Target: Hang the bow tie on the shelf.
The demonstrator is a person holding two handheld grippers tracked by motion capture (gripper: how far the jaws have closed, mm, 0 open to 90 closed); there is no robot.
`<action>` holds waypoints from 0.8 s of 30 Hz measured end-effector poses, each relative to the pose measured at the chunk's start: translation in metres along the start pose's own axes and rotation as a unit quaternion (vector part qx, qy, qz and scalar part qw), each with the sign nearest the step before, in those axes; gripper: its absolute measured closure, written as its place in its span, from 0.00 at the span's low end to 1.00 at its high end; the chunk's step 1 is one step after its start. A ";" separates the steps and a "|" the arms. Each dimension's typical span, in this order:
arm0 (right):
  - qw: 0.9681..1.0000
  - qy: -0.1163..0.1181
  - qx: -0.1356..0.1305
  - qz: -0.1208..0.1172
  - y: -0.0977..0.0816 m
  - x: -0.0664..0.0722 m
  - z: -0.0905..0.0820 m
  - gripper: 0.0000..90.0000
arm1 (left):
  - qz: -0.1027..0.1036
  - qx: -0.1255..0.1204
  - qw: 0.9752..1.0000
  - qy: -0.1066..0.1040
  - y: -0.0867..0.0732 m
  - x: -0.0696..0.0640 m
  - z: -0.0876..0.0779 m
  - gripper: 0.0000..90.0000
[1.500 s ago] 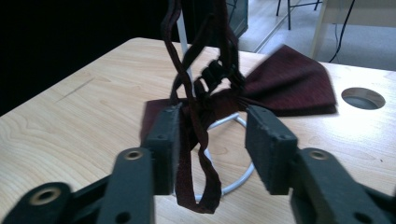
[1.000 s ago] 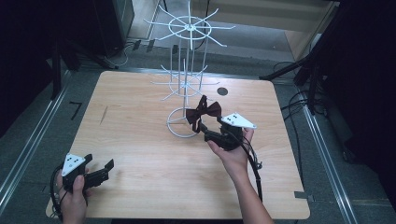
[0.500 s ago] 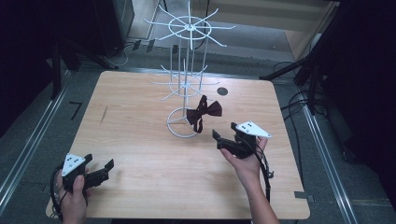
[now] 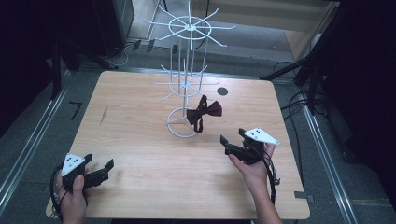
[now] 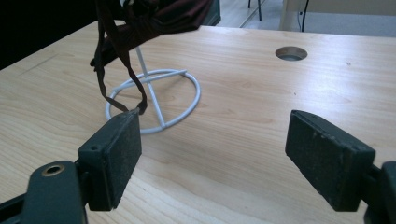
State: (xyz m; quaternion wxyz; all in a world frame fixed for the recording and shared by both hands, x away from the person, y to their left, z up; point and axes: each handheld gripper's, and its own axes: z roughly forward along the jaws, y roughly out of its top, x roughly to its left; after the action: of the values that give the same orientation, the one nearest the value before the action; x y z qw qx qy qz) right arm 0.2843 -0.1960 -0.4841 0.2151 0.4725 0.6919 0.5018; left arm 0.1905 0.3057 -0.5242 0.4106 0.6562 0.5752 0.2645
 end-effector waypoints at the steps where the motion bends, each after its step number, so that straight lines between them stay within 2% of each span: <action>1: 1.000 -0.001 -0.001 0.002 -0.002 -0.002 -0.001 0.21 | 0.000 0.000 1.000 0.000 0.000 0.000 0.000 0.16; 11: 1.000 -0.017 0.007 0.018 -0.019 -0.023 -0.017 0.19 | 0.000 0.001 1.000 0.000 0.000 0.000 0.000 0.16; 24: 0.999 -0.034 0.014 0.029 -0.030 -0.044 -0.036 0.16 | -0.001 0.000 1.000 -0.001 0.000 0.000 -0.001 0.16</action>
State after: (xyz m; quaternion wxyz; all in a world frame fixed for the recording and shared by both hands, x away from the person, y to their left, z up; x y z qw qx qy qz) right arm 0.2636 -0.2535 -0.5048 0.2171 0.5118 0.6770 0.4823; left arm 0.1902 0.3062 -0.5239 0.4114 0.6558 0.5754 0.2639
